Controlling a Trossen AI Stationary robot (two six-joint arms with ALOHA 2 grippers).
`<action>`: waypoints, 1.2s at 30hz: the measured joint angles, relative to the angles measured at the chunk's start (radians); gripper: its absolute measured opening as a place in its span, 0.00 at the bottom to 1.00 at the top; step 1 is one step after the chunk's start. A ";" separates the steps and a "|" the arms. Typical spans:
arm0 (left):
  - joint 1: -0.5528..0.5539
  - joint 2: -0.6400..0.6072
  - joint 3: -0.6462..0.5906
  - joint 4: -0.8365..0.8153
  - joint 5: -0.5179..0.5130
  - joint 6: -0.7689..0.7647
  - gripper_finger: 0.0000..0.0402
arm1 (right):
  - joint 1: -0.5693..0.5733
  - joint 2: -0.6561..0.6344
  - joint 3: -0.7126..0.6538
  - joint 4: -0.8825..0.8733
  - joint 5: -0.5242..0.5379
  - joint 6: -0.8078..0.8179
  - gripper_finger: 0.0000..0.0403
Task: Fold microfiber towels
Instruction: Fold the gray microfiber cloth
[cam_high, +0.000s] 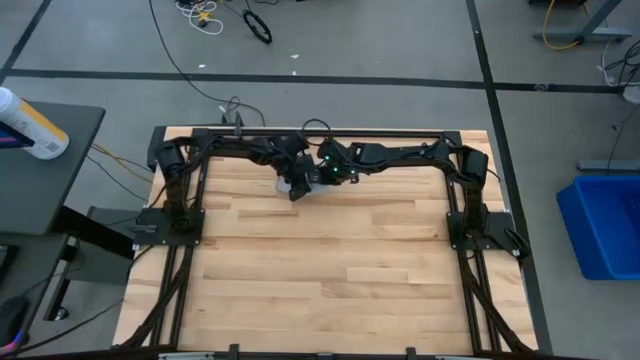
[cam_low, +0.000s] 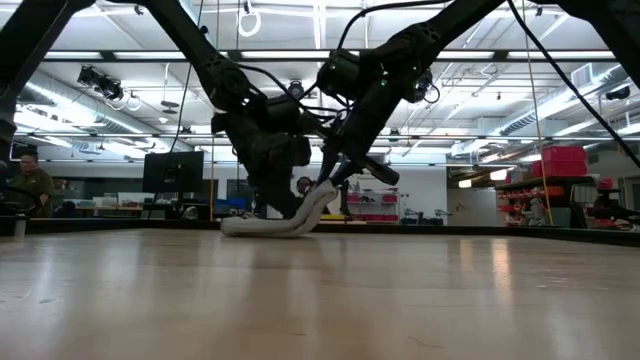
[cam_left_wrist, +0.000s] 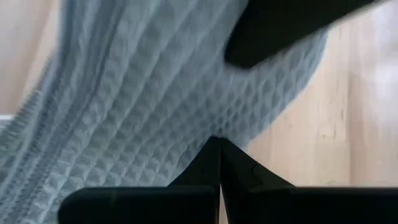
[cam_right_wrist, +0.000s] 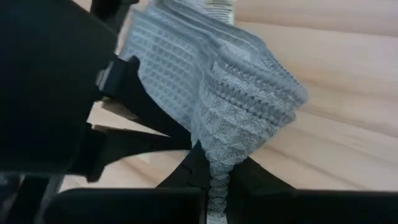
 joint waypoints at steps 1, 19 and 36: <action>-0.003 0.007 0.000 0.000 -0.001 -0.001 0.00 | 0.000 0.000 0.000 -0.015 0.000 -0.005 0.05; 0.039 -0.003 0.000 0.039 -0.069 -0.077 0.00 | -0.026 -0.167 -0.168 -0.170 0.009 -0.049 0.05; 0.030 -0.003 -0.001 0.138 -0.038 -0.163 0.00 | -0.047 -0.437 -0.568 0.316 0.015 0.123 0.05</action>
